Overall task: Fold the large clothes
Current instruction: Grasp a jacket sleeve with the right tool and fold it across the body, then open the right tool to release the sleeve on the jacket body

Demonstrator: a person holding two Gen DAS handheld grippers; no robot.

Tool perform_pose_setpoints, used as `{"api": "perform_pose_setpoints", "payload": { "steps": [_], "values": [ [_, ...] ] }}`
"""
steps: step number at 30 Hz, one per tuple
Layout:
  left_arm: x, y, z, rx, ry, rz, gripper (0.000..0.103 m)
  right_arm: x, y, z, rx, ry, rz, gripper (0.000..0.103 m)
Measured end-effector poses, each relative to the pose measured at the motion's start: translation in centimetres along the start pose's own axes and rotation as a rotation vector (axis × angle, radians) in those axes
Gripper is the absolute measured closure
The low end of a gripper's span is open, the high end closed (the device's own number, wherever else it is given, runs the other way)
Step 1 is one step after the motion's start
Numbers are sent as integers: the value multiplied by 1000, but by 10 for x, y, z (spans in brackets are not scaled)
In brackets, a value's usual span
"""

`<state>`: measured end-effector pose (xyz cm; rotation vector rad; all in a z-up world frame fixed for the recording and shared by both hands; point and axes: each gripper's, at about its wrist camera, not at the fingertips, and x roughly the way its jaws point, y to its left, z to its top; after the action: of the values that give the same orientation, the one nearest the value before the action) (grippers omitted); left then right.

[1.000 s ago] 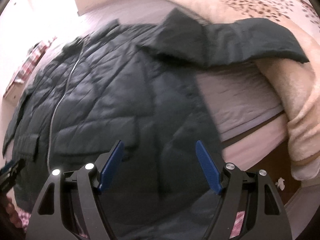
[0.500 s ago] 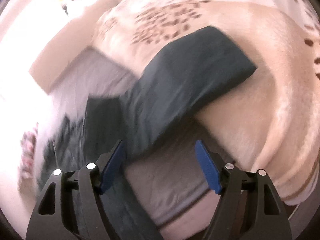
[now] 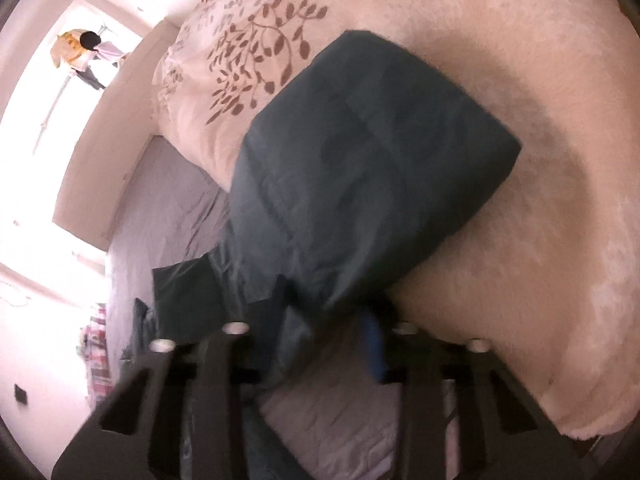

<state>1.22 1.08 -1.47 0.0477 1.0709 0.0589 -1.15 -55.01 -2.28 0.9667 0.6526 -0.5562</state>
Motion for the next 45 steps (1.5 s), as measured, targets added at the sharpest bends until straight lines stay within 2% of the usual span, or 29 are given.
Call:
{"api": "perform_pose_setpoints", "payload": {
  "steps": [1, 4, 7, 12, 15, 18, 21, 25, 29, 32, 33, 35, 36, 37, 39, 45],
  "values": [
    [0, 1, 0, -4, 2, -1, 22, 0, 2, 1, -16, -6, -8, 90],
    [1, 3, 0, -12, -2, -8, 22, -7, 14, 0, -64, -44, -18, 95],
    [1, 6, 1, -23, -8, -23, 22, -24, 42, -5, -174, -107, -12, 96],
    [-1, 16, 0, -57, -32, -62, 22, -64, 125, -25, -402, -198, 119, 96],
    [-1, 25, -1, -88, -40, -86, 22, -79, 185, -51, -556, -211, 207, 96],
    [0, 38, -2, -131, -49, -111, 22, -82, 239, -83, -683, -176, 298, 96],
    [-1, 51, -4, -170, -61, -128, 22, -76, 298, -137, -836, -115, 388, 96],
    [-1, 71, -6, -219, -77, -136, 22, -52, 351, -205, -965, -7, 460, 96],
    [1, 90, -10, -259, -81, -139, 22, -7, 377, -272, -1064, 112, 439, 96],
    [4, 103, -14, -285, -75, -136, 22, 35, 379, -319, -1127, 186, 352, 96],
    [5, 106, -15, -292, -73, -134, 22, 55, 375, -332, -1148, 226, 299, 95],
    [8, 112, -17, -308, -66, -130, 22, 75, 372, -353, -1168, 295, 247, 89],
    [9, 115, -18, -315, -63, -129, 22, 85, 369, -358, -1174, 340, 232, 77],
    [11, 118, -18, -323, -58, -127, 22, 92, 365, -367, -1175, 395, 225, 54],
    [13, 122, -19, -334, -54, -126, 22, 91, 359, -371, -1173, 416, 228, 37],
    [11, 117, -9, -293, -80, -114, 22, 62, 341, -351, -1191, 383, 307, 37]
  ]
}}
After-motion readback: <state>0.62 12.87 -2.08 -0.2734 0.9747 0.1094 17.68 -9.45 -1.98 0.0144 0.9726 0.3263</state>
